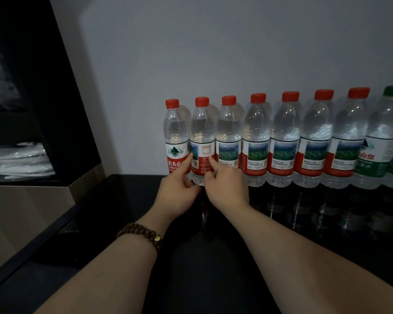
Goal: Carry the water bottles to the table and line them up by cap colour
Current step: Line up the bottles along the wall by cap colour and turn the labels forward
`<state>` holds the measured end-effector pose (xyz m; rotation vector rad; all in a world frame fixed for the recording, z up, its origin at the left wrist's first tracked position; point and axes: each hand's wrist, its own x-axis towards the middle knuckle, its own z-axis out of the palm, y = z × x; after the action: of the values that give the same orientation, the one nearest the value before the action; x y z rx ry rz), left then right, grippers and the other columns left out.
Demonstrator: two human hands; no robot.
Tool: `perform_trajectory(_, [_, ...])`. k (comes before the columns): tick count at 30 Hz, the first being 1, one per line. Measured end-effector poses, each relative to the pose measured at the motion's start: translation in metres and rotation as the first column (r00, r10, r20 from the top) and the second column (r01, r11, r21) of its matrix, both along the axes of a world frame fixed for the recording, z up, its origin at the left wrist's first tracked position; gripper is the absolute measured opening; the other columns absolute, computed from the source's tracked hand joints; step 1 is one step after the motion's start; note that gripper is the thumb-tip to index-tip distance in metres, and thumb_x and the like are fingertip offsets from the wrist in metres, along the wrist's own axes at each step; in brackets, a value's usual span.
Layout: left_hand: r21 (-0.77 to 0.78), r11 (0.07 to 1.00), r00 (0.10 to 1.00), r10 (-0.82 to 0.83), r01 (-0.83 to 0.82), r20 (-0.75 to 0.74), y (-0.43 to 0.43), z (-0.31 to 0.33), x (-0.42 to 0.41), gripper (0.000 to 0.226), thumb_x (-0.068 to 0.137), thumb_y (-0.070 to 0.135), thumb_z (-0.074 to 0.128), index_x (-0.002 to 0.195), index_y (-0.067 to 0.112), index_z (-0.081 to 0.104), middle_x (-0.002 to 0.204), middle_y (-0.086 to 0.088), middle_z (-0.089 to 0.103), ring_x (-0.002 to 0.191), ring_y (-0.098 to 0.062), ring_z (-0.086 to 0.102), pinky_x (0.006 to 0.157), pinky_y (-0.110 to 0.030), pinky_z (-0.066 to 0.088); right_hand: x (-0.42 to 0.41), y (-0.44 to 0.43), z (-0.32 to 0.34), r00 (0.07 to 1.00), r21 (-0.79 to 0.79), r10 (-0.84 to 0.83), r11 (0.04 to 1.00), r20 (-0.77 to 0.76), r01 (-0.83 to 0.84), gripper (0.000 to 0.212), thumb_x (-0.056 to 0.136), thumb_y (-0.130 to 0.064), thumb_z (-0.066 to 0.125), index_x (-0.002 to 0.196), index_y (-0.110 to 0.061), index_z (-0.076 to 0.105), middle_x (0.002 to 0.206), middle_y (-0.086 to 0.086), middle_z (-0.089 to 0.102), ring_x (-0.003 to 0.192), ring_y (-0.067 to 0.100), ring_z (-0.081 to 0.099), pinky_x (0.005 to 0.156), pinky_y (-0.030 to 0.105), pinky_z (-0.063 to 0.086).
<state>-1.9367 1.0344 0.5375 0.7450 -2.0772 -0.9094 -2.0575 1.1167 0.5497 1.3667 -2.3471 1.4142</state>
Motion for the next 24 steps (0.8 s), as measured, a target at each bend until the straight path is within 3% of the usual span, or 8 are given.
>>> perform_trajectory(4, [-0.011, 1.0, 0.999, 0.029, -0.029, -0.036, -0.0005, -0.0018, -0.0001, 0.078, 0.088, 0.015, 0.075, 0.156, 0.036, 0.042, 0.076, 0.023, 0.069, 0.074, 0.005, 0.067, 0.068, 0.0, 0.044, -0.0018, -0.0014, 0.0004, 0.999, 0.015, 0.003, 1.0, 0.044, -0.003, 0.056, 0.092, -0.028, 0.052, 0.147, -0.028, 0.051, 0.116, 0.006, 0.073, 0.099, 0.029, 0.068, 0.085, 0.045, 0.059])
perform_trajectory(7, [-0.001, 1.0, 0.999, 0.017, -0.017, 0.048, -0.0006, -0.0017, -0.0013, 0.089, 0.087, 0.011, 0.075, 0.16, 0.039, 0.032, 0.068, 0.012, 0.067, 0.071, 0.007, 0.065, 0.065, -0.001, 0.043, -0.002, -0.003, 0.0005, 0.998, 0.066, 0.032, 0.997, 0.057, -0.036, 0.06, 0.09, -0.027, 0.052, 0.149, -0.029, 0.049, 0.104, 0.006, 0.073, 0.096, 0.027, 0.067, 0.084, 0.042, 0.059])
perform_trajectory(12, [0.0, 1.0, 0.992, -0.004, 0.004, 0.127, 0.0009, 0.0022, -0.0022, 0.101, 0.088, 0.012, 0.073, 0.164, 0.041, 0.012, 0.076, 0.007, 0.069, 0.074, 0.006, 0.067, 0.067, -0.009, 0.046, -0.001, -0.0029, 0.0002, 0.999, 0.023, 0.02, 1.0, 0.051, -0.021, 0.048, 0.092, -0.027, 0.054, 0.139, -0.028, 0.063, 0.117, 0.004, 0.075, 0.099, 0.025, 0.07, 0.084, 0.039, 0.06])
perform_trajectory(16, [-0.031, 0.999, 1.0, 0.016, -0.016, 0.005, 0.0033, 0.0029, -0.001, 0.089, 0.088, 0.013, 0.075, 0.159, 0.04, 0.029, 0.072, 0.016, 0.069, 0.072, 0.007, 0.066, 0.066, -0.002, 0.045, -0.0002, -0.0027, 0.0003, 0.995, -0.031, -0.014, 0.999, 0.094, 0.017, 0.05, 0.092, -0.028, 0.055, 0.141, -0.028, 0.06, 0.117, 0.003, 0.075, 0.093, 0.025, 0.071, 0.083, 0.04, 0.061])
perform_trajectory(18, [-0.031, 0.999, 0.999, 0.034, -0.035, -0.017, 0.0026, 0.0025, 0.0001, 0.086, 0.088, 0.015, 0.075, 0.159, 0.041, 0.034, 0.071, 0.01, 0.067, 0.069, 0.006, 0.064, 0.067, -0.004, 0.047, -0.0017, -0.0033, -0.0002, 0.993, -0.007, 0.0, 1.0, 0.121, 0.001, 0.05, 0.09, -0.027, 0.055, 0.14, -0.027, 0.06, 0.114, 0.005, 0.075, 0.096, 0.027, 0.07, 0.084, 0.042, 0.06])
perform_trajectory(21, [-0.002, 1.0, 0.997, 0.002, -0.001, 0.083, 0.0009, 0.0022, -0.0005, 0.096, 0.088, 0.015, 0.075, 0.162, 0.043, 0.02, 0.077, 0.008, 0.068, 0.073, 0.008, 0.065, 0.072, -0.011, 0.047, -0.0016, -0.0037, -0.0006, 0.991, 0.045, 0.039, 0.998, 0.131, -0.046, 0.053, 0.089, -0.026, 0.053, 0.142, -0.028, 0.058, 0.102, 0.004, 0.075, 0.09, 0.026, 0.069, 0.081, 0.041, 0.06])
perform_trajectory(24, [-0.001, 1.0, 0.991, -0.028, 0.028, 0.133, 0.0021, 0.0022, -0.002, 0.105, 0.087, 0.015, 0.075, 0.163, 0.042, 0.008, 0.078, 0.008, 0.07, 0.077, 0.009, 0.066, 0.074, -0.011, 0.047, -0.0033, -0.0044, -0.0002, 0.989, 0.047, 0.031, 0.998, 0.143, -0.038, 0.053, 0.091, -0.028, 0.053, 0.143, -0.031, 0.058, 0.108, 0.001, 0.076, 0.093, 0.024, 0.069, 0.082, 0.041, 0.06])
